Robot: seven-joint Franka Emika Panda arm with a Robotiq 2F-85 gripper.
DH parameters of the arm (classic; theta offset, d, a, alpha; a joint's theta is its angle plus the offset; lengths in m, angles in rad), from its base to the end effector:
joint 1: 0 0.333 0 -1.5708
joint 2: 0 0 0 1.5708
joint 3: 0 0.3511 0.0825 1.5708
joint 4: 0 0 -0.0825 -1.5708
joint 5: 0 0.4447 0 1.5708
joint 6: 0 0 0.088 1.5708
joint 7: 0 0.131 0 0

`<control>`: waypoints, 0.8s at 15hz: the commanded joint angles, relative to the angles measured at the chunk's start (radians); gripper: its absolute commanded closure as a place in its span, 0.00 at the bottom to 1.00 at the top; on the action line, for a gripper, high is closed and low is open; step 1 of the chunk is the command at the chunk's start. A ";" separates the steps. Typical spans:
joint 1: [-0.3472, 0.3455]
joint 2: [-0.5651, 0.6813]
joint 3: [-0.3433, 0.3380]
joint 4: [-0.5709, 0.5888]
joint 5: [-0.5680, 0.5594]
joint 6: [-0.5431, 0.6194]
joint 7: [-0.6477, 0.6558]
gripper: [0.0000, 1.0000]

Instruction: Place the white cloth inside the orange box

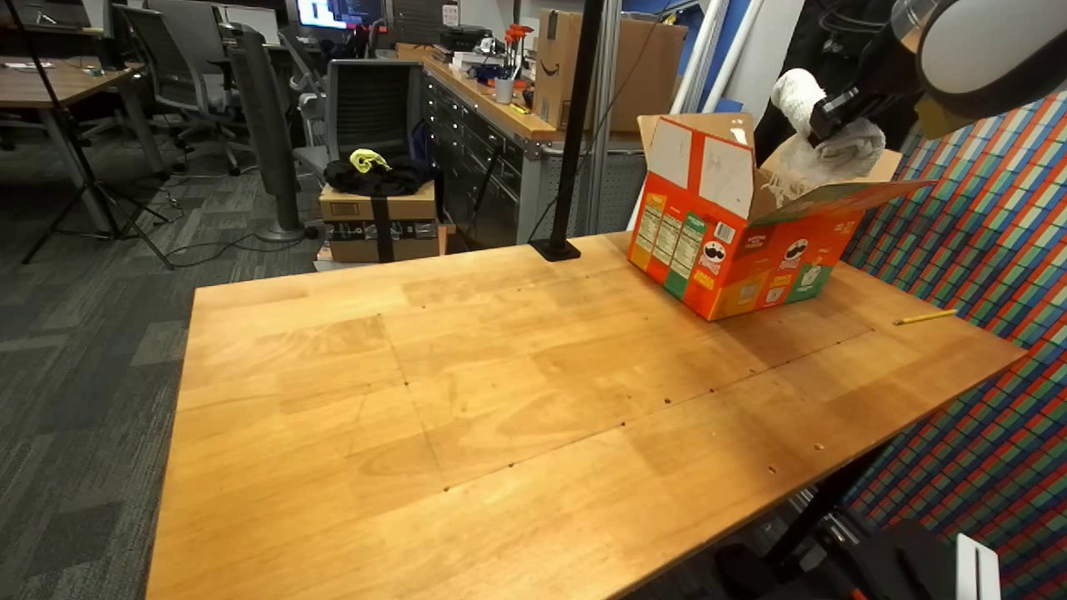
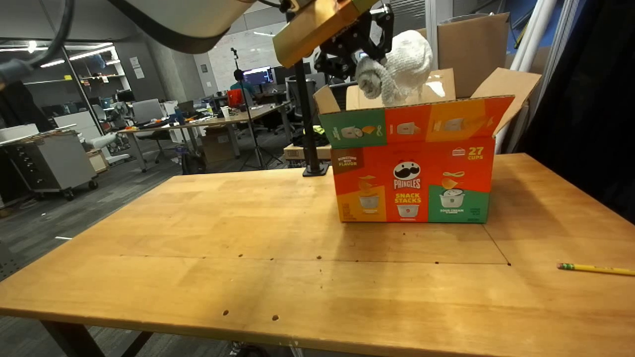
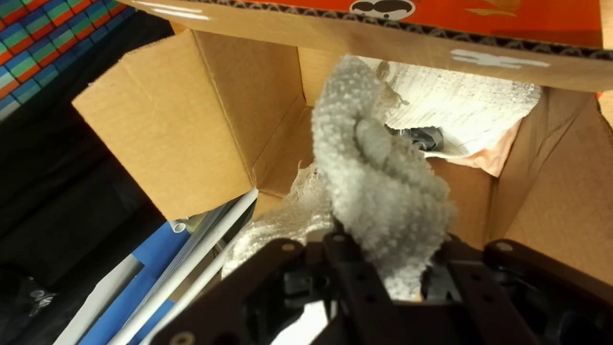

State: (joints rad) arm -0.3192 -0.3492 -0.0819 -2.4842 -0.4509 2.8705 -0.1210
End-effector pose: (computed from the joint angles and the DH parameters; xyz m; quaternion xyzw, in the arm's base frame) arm 0.4938 -0.1875 0.4807 0.9268 0.0480 0.3099 0.2066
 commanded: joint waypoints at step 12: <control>-0.038 -0.145 0.096 -0.149 -0.046 0.012 0.072 0.00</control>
State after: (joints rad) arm -0.3193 -0.4243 -0.0313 -2.5976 -0.4509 2.8707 -0.1065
